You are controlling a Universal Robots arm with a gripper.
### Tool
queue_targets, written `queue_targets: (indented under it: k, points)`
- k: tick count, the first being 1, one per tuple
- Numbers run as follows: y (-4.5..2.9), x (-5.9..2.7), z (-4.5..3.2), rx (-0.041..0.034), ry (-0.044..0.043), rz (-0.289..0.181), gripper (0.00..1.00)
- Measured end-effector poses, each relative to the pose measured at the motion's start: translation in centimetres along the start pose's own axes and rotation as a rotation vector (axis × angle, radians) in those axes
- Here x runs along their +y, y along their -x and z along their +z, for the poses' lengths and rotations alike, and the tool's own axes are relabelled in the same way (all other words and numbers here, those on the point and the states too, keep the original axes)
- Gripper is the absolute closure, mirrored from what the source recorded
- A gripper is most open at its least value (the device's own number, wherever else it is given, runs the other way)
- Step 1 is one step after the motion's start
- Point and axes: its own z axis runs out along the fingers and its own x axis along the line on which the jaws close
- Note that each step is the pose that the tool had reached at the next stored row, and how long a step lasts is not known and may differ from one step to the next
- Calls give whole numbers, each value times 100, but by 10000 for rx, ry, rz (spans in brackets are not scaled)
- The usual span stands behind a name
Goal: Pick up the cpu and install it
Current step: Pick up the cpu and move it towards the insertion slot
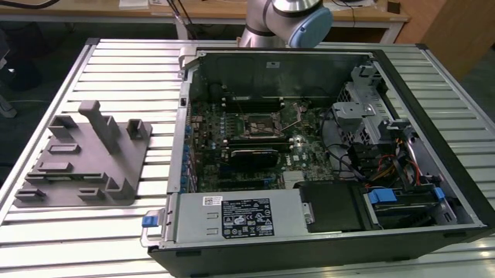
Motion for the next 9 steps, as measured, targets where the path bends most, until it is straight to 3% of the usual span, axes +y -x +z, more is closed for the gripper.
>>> queue_targets:
  k: [9]
  points:
    - [65, 4, 2, 0, 1, 0, 46]
